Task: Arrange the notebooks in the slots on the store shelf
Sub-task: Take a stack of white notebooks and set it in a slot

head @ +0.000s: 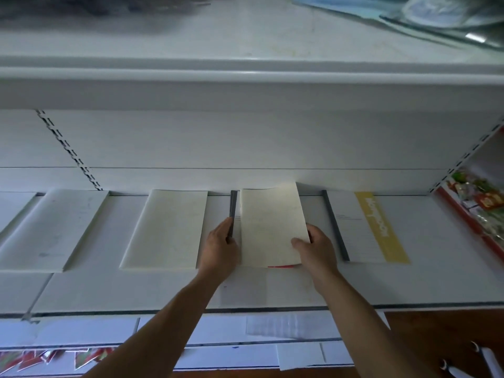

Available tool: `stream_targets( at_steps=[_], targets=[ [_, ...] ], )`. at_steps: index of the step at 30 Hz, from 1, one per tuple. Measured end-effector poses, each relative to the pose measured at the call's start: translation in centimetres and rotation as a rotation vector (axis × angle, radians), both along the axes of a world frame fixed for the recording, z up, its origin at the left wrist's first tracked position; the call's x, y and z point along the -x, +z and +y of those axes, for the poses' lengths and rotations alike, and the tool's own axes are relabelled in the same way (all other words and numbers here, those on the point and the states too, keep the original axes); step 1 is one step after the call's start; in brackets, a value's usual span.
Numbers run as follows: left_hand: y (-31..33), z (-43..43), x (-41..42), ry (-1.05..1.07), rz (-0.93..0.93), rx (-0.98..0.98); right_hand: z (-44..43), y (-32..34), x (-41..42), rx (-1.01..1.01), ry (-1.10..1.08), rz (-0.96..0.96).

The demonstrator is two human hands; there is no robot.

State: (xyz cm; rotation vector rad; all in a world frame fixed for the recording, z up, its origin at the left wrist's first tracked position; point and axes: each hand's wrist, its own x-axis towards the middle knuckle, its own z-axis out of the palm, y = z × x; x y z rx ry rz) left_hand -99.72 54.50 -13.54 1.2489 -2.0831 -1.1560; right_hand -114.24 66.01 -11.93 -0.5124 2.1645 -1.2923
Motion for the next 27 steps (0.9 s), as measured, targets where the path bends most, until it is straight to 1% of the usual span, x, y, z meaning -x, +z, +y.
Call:
stream_targets(
  at_steps=[2, 3, 6, 7, 8, 10, 12, 13, 15, 18, 20, 23, 25, 27],
  targets=[
    [0.9, 0.3, 0.0, 0.019, 0.025, -0.062, 0.2, 0.7, -0.1, 0.066, -0.033, -0.04],
    [1.3, 0.6, 0.0, 0.029, 0.03, -0.063, 0.2, 1.1, -0.2, 0.107, -0.051, -0.062],
    [2.3, 1.6, -0.1, 0.045, 0.028, 0.018, 0.2, 2.3, -0.7, 0.226, -0.064, -0.092],
    [2.6, 2.0, -0.2, 0.046, 0.048, 0.007, 0.2, 2.8, -1.0, 0.262, -0.056, -0.097],
    [3.0, 2.2, -0.4, 0.045, 0.094, -0.044, 0.2, 3.2, -1.3, 0.298, -0.044, -0.11],
    [3.8, 2.3, -1.2, 0.068, 0.231, -0.216, 0.1, 3.8, -2.4, 0.364, -0.003, -0.161],
    [4.5, 2.1, -2.4, 0.155, 0.365, -0.362, -0.4, 3.6, -3.7, 0.386, 0.039, -0.182],
    [4.5, 1.7, -3.4, 0.221, 0.413, -0.381, -1.0, 3.4, -4.6, 0.376, 0.073, -0.168],
    [4.3, 0.7, -5.8, 0.325, 0.447, -0.332, -2.3, 2.7, -6.7, 0.33, 0.179, -0.102],
    [3.5, -1.5, -9.8, 0.369, 0.337, -0.159, -4.8, 2.2, -10.3, 0.174, 0.387, 0.001],
    [2.8, -3.1, -12.1, 0.376, 0.291, -0.118, -6.4, 2.1, -12.3, 0.095, 0.43, 0.05],
    [1.8, -5.9, -14.2, 0.346, 0.239, -0.131, -8.9, 1.4, -14.6, 0.017, 0.387, 0.072],
    [1.0, -7.9, -14.8, 0.284, 0.129, -0.086, -10.3, 0.6, -15.9, -0.032, 0.34, 0.114],
    [-0.3, -9.6, -15.0, 0.191, -0.04, -0.033, -11.2, -0.2, -17.0, -0.09, 0.289, 0.18]
  ],
)
